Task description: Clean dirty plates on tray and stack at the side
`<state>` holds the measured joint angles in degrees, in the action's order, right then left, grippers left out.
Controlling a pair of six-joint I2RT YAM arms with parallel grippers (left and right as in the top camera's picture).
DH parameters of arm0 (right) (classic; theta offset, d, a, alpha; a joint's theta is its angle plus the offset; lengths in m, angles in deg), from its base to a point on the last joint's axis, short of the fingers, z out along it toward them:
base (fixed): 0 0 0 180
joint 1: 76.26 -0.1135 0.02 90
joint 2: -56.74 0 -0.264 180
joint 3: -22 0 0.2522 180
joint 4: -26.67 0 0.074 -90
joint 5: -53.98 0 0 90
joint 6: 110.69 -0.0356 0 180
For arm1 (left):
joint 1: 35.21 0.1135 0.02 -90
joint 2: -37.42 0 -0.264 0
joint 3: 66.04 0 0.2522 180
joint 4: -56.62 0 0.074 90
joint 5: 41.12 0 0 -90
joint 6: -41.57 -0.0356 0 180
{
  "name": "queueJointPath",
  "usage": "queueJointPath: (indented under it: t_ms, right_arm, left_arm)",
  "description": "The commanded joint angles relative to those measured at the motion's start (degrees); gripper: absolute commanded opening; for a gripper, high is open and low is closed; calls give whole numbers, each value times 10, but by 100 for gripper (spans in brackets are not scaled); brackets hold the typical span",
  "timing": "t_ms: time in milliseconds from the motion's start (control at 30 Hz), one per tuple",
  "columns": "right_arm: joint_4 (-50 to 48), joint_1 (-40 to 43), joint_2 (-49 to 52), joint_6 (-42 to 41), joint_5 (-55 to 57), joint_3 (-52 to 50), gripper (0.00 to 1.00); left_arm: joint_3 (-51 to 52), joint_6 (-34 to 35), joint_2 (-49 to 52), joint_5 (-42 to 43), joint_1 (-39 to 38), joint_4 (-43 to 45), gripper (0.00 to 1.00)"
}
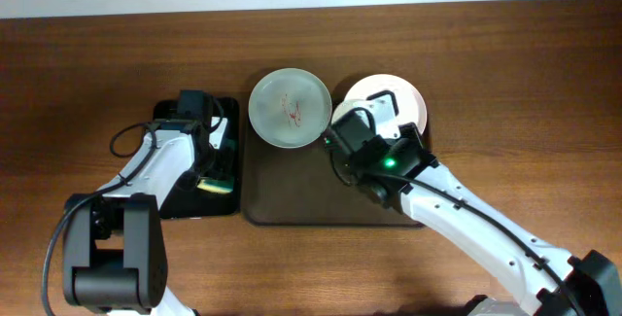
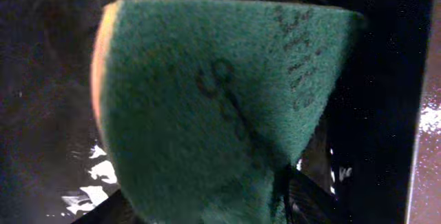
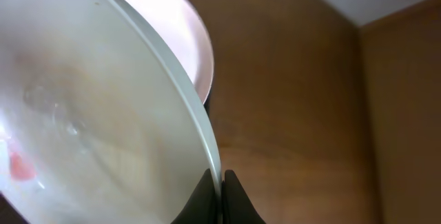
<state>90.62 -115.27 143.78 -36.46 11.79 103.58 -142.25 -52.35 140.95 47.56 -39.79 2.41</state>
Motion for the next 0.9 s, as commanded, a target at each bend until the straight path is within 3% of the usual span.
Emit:
queueJointPath:
  t_ms: [0,33,167,300,467,633,867]
  right_arm:
    - [2,-19,-14,10,71,20,4]
    - [4,-22,-14,10,71,20,4]
    - [5,-22,-14,8,68,20,4]
    - [6,-22,-14,7,48,20,4]
    - [5,-22,-14,5,36,20,4]
    - [4,-22,-14,-3,36,20,4]
    - [4,-22,-14,-14,31,20,4]
  left_arm:
    - [6,-7,19,9,-2,3,62]
    - [6,-7,19,9,-2,7,66]
    - [6,-7,19,9,-2,16,67]
    - [1,-2,18,-13,-2,24,61]
    - [-38,22,-7,-30,-2,-16,66]
    - [-53,22,-50,-30,-2,-38,79]
    - [-52,22,-87,-30,-2,-38,80]
